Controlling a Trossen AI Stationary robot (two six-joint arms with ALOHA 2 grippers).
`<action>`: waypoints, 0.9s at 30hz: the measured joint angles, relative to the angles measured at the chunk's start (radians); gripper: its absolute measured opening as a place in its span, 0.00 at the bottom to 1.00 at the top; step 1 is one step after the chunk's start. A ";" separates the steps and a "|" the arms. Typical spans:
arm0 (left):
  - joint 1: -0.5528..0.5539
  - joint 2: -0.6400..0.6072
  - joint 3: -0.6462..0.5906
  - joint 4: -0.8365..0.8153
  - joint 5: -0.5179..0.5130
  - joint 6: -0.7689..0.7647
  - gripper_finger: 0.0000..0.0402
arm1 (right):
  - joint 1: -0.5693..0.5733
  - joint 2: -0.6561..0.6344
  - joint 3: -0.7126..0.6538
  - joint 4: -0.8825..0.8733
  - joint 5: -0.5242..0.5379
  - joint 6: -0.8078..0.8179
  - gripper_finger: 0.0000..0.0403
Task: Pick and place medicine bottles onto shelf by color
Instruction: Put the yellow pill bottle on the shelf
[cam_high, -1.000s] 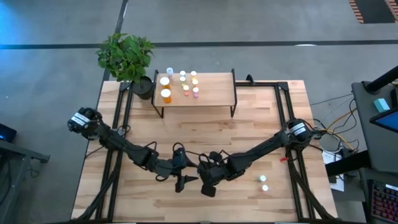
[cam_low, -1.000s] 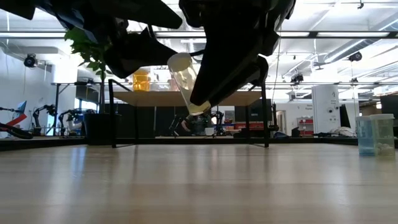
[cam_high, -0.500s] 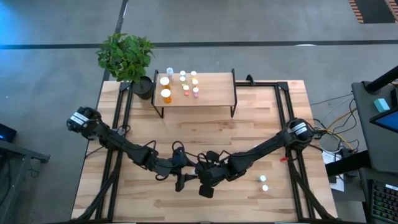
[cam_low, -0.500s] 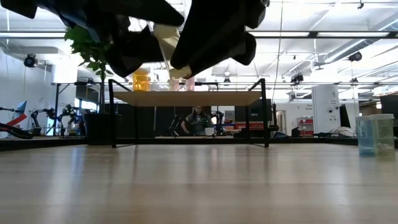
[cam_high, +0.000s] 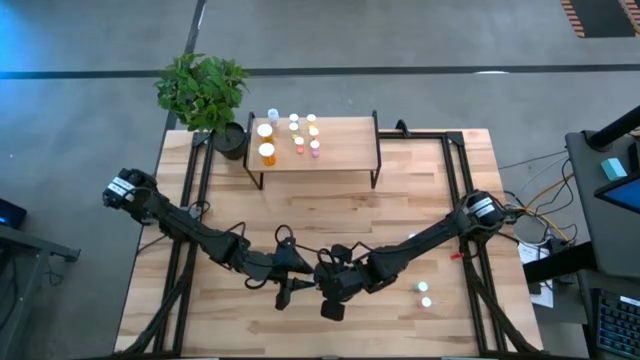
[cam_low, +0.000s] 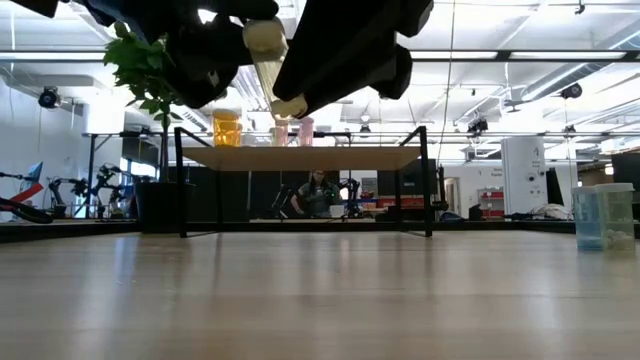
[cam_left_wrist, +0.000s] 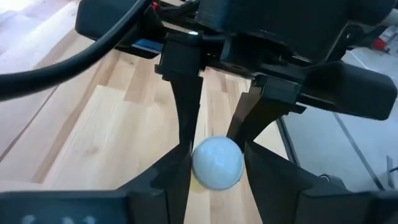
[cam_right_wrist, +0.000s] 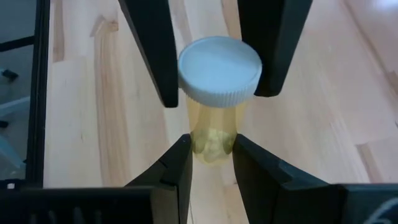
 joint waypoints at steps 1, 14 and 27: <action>0.000 -0.001 0.000 0.001 0.000 0.000 0.33 | -0.001 -0.001 0.000 0.000 0.001 -0.001 0.24; 0.000 -0.001 0.002 -0.020 -0.006 0.001 0.29 | -0.004 -0.003 0.000 0.002 0.003 0.016 0.24; 0.026 -0.002 0.001 -0.055 0.000 -0.024 0.26 | -0.011 -0.059 0.000 -0.161 -0.082 0.106 0.35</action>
